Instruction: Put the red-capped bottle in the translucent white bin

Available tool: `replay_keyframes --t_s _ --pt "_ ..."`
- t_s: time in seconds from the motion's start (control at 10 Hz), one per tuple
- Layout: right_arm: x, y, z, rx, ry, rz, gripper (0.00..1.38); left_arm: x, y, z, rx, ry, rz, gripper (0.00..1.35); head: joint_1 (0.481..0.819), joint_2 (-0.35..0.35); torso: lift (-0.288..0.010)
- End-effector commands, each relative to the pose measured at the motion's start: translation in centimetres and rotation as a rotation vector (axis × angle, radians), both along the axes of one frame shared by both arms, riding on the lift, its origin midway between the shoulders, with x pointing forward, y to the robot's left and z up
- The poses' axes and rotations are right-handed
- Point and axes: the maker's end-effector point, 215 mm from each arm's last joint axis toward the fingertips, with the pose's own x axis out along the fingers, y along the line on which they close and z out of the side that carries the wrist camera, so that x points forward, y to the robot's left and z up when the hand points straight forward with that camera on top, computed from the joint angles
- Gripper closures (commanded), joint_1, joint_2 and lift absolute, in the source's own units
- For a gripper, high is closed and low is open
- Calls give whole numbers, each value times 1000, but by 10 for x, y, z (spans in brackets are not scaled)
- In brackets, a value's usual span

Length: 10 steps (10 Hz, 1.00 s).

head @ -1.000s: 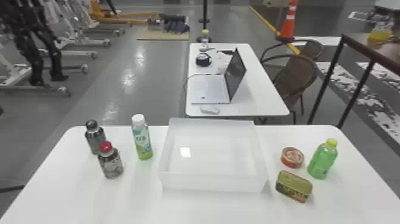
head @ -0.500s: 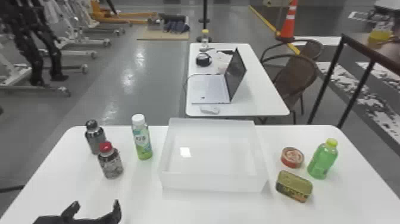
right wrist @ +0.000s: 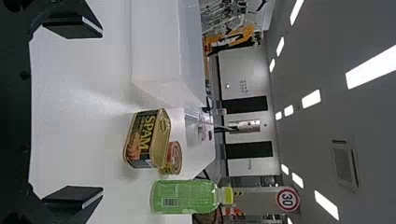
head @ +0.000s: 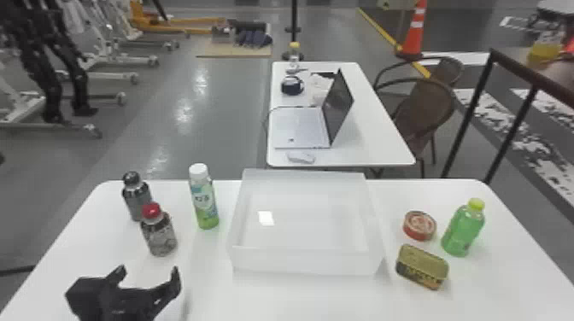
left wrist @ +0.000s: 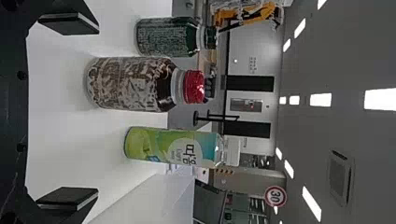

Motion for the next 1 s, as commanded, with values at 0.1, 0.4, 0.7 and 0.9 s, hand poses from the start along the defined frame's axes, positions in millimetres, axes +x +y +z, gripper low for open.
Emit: replay_keyframes --t_s 0.1,0.4,0.7,0.9 --pt "1 0 -1 2 0 2 108 30 -14 0 10 2 -49 84 549 0 -100" --pt "4 1 0 5 -4 7 108 51 -27 -2 17 9 -75 84 549 0 -100" --pt "7 3 1 10 -9 16 108 68 -15 -5 33 20 -41 85 549 0 -100" --pt "7 3 0 11 -8 18 108 75 1 -4 53 22 17 90 549 0 -100"
